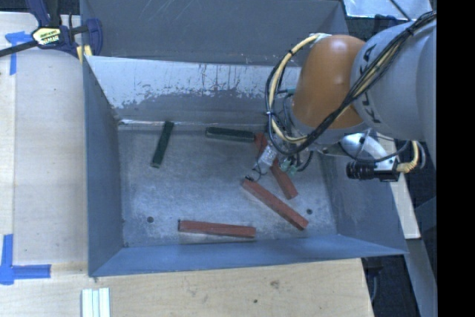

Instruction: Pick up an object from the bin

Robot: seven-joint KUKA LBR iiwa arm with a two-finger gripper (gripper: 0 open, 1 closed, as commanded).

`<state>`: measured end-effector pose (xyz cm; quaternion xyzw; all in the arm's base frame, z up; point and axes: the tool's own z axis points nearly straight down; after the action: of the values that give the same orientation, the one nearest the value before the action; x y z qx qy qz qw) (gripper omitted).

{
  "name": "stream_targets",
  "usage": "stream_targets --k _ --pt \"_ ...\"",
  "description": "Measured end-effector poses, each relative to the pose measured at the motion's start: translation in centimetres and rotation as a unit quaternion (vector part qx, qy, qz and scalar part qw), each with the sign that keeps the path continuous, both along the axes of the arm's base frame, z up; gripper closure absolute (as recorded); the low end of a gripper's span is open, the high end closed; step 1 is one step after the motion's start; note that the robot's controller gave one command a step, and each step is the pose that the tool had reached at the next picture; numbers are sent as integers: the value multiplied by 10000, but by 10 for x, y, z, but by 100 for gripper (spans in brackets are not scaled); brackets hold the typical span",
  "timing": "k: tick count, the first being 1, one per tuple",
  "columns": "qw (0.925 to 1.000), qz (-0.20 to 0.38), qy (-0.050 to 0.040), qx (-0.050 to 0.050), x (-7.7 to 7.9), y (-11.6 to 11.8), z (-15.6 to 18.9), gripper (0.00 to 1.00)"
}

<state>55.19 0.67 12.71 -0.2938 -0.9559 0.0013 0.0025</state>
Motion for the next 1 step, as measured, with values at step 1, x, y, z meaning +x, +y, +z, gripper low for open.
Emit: stream_targets --k 1 --pt "9978 653 -103 0 9 18 7 100"
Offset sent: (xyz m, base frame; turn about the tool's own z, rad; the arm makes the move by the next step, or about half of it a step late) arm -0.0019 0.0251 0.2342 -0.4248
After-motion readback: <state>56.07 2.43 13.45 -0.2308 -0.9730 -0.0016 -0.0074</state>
